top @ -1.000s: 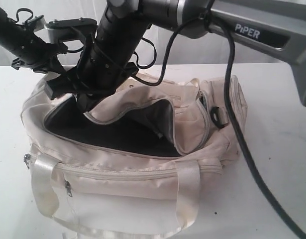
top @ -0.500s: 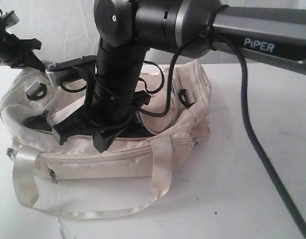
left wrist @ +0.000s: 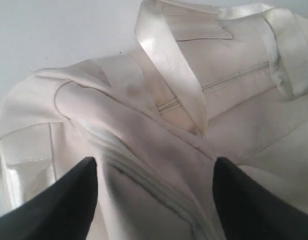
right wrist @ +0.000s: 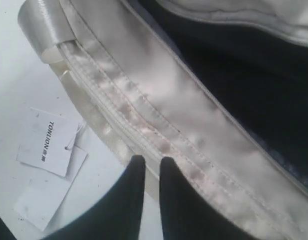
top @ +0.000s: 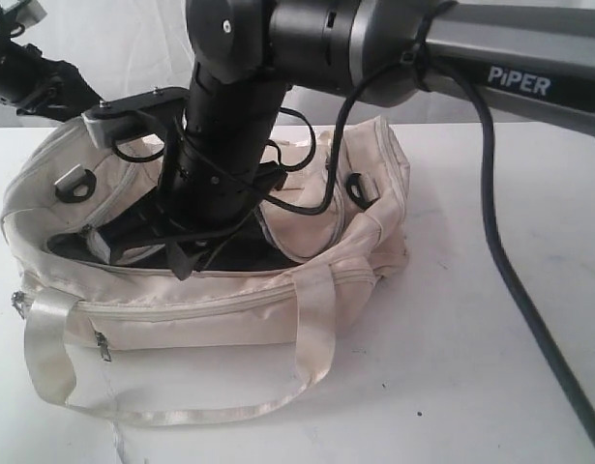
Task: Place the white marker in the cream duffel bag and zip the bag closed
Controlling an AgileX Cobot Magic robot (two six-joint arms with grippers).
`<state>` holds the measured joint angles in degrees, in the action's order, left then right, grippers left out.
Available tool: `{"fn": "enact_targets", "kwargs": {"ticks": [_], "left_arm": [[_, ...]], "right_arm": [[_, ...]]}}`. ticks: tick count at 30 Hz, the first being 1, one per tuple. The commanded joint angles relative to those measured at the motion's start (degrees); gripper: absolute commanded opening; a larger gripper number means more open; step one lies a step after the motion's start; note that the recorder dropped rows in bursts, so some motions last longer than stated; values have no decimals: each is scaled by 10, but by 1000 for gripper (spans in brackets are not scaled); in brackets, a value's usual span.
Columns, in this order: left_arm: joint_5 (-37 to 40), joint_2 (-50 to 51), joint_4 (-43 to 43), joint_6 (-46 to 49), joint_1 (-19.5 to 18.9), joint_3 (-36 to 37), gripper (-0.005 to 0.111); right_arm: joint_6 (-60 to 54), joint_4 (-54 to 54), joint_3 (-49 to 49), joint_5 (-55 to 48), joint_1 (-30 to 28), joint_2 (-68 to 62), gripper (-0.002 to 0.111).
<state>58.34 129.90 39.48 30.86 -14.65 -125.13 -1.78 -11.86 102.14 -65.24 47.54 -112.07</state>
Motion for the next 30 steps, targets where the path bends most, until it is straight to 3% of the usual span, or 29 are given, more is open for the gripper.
{"fn": "enact_targets", "kwargs": {"ticks": [1, 2, 5, 8, 9, 14, 17, 20, 27, 30], "left_arm": [[34, -34, -64, -39, 0, -1, 68], [61, -43, -70, -41, 0, -1, 68], [80, -53, -70, -41, 0, -1, 68], [116, -64, -63, -51, 0, -1, 68], [116, -67, -61, -56, 0, -1, 68], [116, -77, -47, -69, 0, -1, 68], [116, -77, -36, -69, 0, -1, 68], [116, -77, -39, -69, 0, -1, 68], [116, -78, -45, -72, 0, 29, 68], [116, -77, -45, -69, 0, 54, 68]], "right_arm": [[18, -36, -2, -21, -38, -30, 44], [18, -69, -2, -23, -53, -47, 48], [-43, -118, 0, 34, -69, -71, 48], [-40, -101, 0, 175, -73, -87, 38], [-20, -102, 0, 188, -79, -96, 32], [-10, -111, 0, 172, -84, -123, 30], [-167, -273, 0, 230, -84, -141, 30], [-292, -366, 0, 298, -84, -137, 30], [-274, -372, 0, 478, -113, -127, 30], [-274, -373, 0, 461, -117, -122, 30]]}}
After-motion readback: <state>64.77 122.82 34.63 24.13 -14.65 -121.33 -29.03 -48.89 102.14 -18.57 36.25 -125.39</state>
